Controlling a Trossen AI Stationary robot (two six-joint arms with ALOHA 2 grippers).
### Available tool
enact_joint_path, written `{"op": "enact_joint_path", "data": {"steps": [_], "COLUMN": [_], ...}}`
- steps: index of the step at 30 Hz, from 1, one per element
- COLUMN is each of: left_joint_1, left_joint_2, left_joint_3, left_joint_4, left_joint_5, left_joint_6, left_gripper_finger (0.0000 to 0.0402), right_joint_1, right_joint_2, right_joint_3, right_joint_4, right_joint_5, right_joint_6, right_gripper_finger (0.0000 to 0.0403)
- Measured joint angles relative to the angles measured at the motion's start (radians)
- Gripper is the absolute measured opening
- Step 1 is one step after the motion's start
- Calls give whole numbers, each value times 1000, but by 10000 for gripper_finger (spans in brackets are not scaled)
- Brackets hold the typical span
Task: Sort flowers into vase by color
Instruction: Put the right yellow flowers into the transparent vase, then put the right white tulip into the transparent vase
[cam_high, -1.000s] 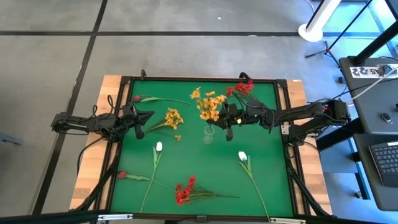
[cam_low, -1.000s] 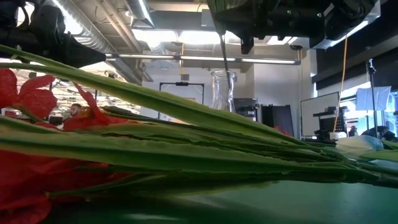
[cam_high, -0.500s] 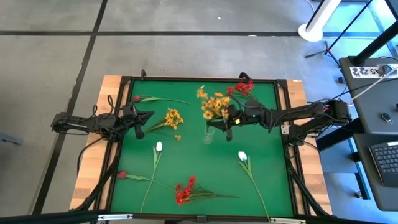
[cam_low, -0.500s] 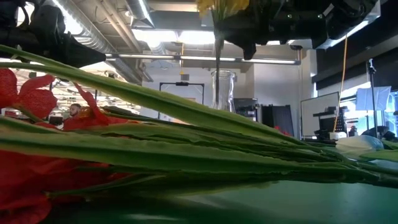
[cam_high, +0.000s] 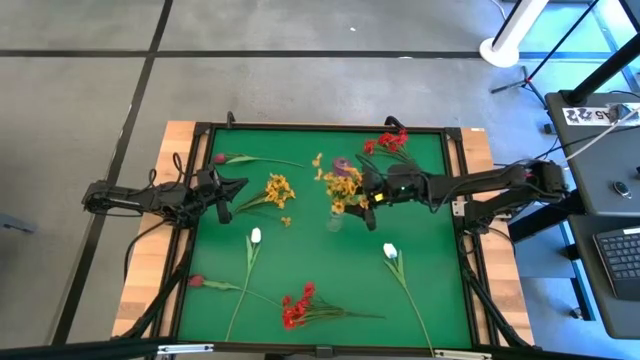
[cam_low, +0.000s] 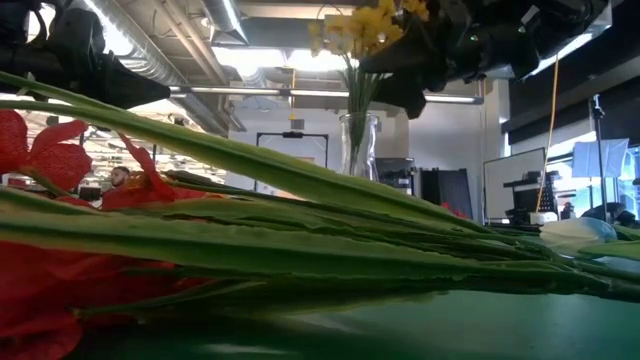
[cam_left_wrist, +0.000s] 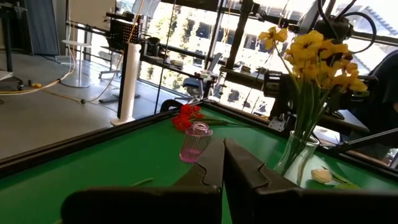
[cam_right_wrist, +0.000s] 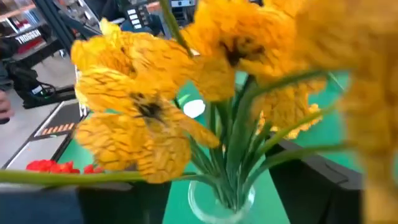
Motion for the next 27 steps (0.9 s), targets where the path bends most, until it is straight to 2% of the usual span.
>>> {"op": "enact_joint_path", "data": {"steps": [10,14,20,27], "left_joint_1": [0,0,0,0], "left_joint_2": [0,0,0,0], "left_joint_3": [0,0,0,0], "left_joint_4": [0,1,3,6], "left_joint_5": [0,0,0,0], "left_joint_6": [0,0,0,-3], "left_gripper_finger": [0,0,0,0], "right_joint_1": [1,0,0,0], "right_joint_2": [-194,-264,-373,-493], "right_joint_3": [0,0,1,1], "right_joint_4": [-238,-339,-560,-776], "right_joint_5": [0,2,73,87], "right_joint_6": [-8,-9,-4,109], "right_gripper_finger": [286,287,285,285]}}
